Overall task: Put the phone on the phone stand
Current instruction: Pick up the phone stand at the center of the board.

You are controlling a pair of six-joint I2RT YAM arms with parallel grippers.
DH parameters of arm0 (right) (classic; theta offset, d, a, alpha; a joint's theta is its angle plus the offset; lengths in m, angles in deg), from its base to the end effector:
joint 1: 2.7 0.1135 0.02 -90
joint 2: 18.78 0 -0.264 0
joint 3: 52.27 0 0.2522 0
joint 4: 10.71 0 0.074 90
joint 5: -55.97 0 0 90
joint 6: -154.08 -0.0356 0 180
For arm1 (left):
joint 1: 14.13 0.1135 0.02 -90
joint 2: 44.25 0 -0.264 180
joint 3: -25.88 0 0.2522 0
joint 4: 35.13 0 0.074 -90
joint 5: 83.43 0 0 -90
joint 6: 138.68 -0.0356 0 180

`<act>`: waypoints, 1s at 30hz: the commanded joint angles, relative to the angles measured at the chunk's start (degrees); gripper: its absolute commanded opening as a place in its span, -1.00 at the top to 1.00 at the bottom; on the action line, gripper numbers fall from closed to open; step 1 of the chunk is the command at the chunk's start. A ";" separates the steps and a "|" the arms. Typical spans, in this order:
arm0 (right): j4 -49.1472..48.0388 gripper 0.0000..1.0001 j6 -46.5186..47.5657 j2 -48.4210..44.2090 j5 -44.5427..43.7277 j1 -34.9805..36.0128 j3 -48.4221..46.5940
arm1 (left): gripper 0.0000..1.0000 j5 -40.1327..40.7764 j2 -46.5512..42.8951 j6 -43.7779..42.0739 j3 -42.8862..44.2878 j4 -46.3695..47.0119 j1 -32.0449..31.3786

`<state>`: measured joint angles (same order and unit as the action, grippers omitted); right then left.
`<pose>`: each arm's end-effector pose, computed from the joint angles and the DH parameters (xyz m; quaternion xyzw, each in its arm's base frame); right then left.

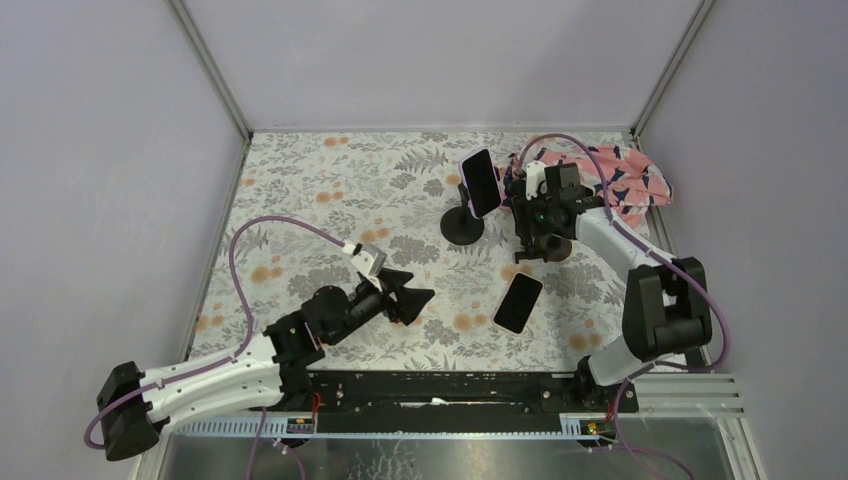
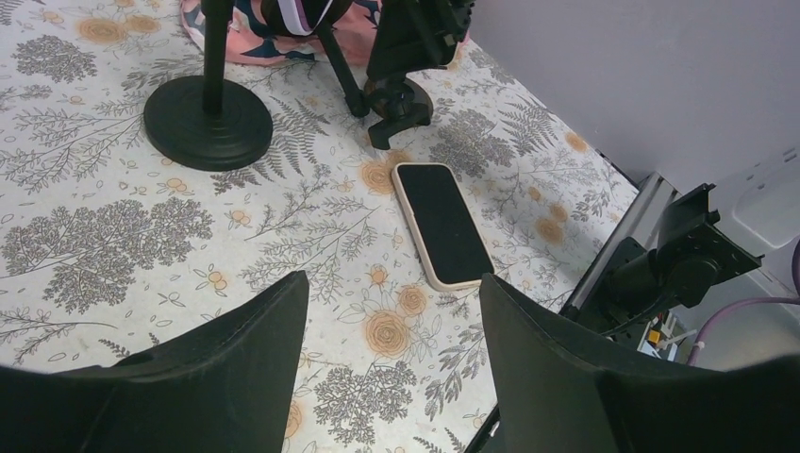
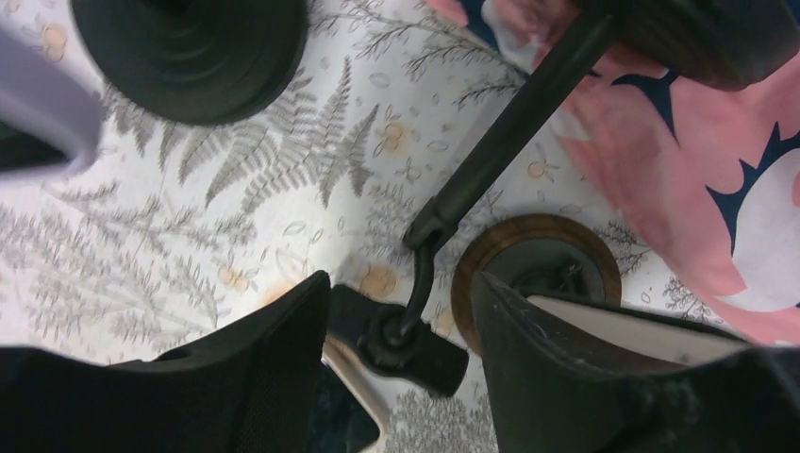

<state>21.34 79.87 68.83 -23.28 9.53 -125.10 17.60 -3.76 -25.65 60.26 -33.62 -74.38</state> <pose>0.3186 0.0758 0.2335 -0.2576 0.8899 0.0757 0.3688 0.0945 -0.1517 0.2493 0.1717 0.7141 -0.3957 0.5514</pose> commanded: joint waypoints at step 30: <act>-9.46 0.01 -17.01 23.80 -26.76 4.08 -10.77 | -0.50 3.06 -3.76 -0.97 -0.72 -4.27 0.26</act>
<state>9.75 64.95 90.21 -48.29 14.19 -134.02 19.61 -7.25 -25.67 59.71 -36.81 -74.38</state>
